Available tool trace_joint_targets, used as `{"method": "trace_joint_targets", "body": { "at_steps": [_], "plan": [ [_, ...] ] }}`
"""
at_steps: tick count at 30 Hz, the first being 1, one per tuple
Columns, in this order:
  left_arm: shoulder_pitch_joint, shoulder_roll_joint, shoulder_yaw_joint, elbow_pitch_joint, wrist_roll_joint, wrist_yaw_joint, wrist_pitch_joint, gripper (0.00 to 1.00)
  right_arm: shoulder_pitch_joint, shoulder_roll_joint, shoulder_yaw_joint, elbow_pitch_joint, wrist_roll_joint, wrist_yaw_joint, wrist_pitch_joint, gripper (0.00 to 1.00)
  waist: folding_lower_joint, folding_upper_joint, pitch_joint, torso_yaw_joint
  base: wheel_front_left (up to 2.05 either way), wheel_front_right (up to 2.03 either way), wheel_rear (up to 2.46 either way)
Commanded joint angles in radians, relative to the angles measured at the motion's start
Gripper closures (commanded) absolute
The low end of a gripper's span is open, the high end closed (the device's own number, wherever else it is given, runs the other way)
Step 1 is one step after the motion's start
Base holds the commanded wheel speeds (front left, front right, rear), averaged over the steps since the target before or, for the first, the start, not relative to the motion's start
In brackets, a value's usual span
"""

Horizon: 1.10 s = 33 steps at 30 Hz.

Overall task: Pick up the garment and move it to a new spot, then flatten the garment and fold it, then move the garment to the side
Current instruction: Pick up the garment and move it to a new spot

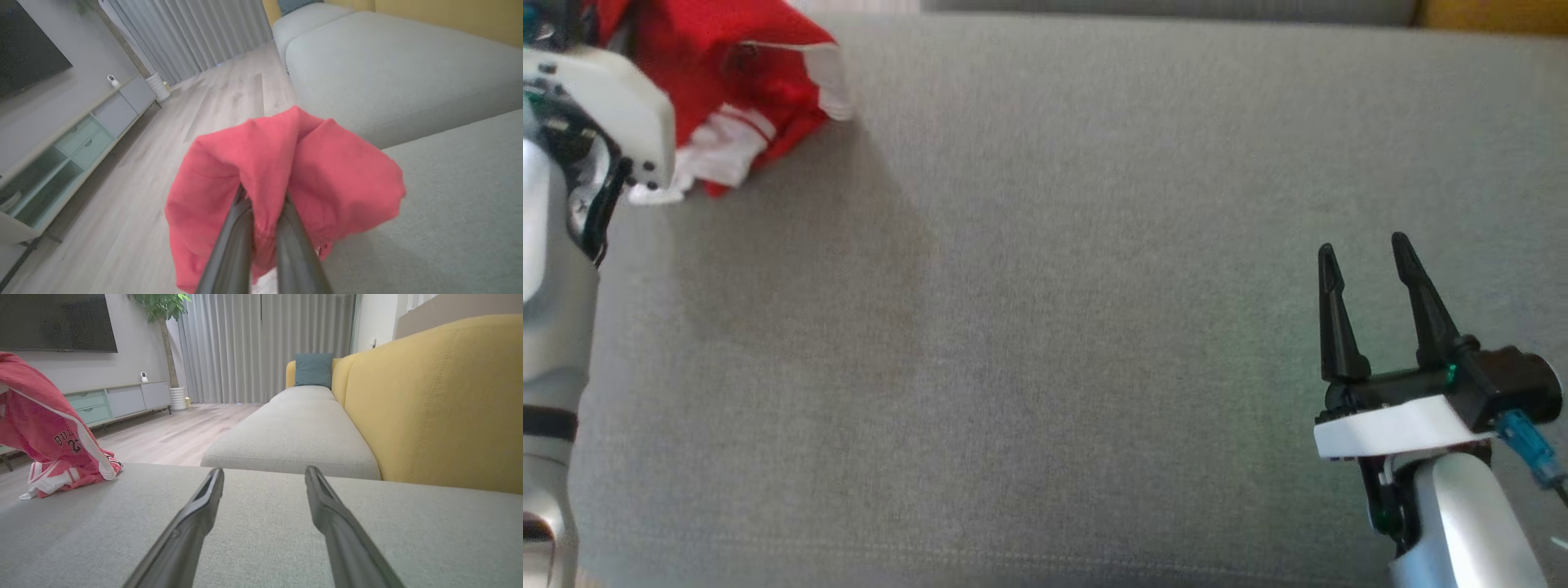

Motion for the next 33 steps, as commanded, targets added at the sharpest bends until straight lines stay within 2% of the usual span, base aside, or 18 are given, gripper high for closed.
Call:
{"method": "trace_joint_targets", "body": {
  "at_steps": [1, 9, 16, 23, 26, 33],
  "plan": [
    [-0.054, 0.052, 0.012, -0.057, 0.002, -0.005, -0.006, 1.00, 0.005, -0.004, 0.024, -0.028, 0.008, -0.001, -0.009, 0.00, 0.0000, 0.0000, -0.060, -0.022, 0.00, 0.00, 0.00],
    [-0.031, -0.021, -0.076, -0.199, -0.067, -0.013, 0.026, 1.00, 0.052, -0.004, 0.008, -0.022, 0.014, -0.001, -0.009, 0.00, 0.0000, 0.0000, -0.138, -0.087, 0.00, 0.00, 0.00],
    [0.053, -0.134, -0.162, -0.357, -0.224, -0.014, 0.109, 1.00, 0.079, -0.004, 0.001, -0.024, 0.018, -0.001, -0.009, 0.00, 0.0000, 0.0000, -0.161, -0.169, 0.00, 0.00, 0.00],
    [0.183, -0.227, -0.222, -0.472, -0.385, -0.014, 0.224, 1.00, 0.078, -0.004, -0.010, -0.033, 0.018, -0.001, -0.009, 0.00, 0.0000, 0.0000, -0.127, -0.238, 0.00, 0.00, 0.00],
    [0.224, -0.235, -0.228, -0.463, -0.411, 0.000, 0.262, 1.00, 0.065, -0.004, -0.001, -0.038, 0.024, -0.001, -0.009, 0.00, 0.0000, 0.0000, -0.093, -0.266, 0.00, 0.00, 0.00],
    [0.231, -0.168, -0.177, -0.262, -0.399, 0.065, 0.250, 1.00, 0.023, -0.004, 0.043, -0.045, 0.054, -0.001, -0.009, 0.00, 0.0000, 0.0000, -0.009, -0.337, 0.00, 0.00, 0.00]
  ]
}}
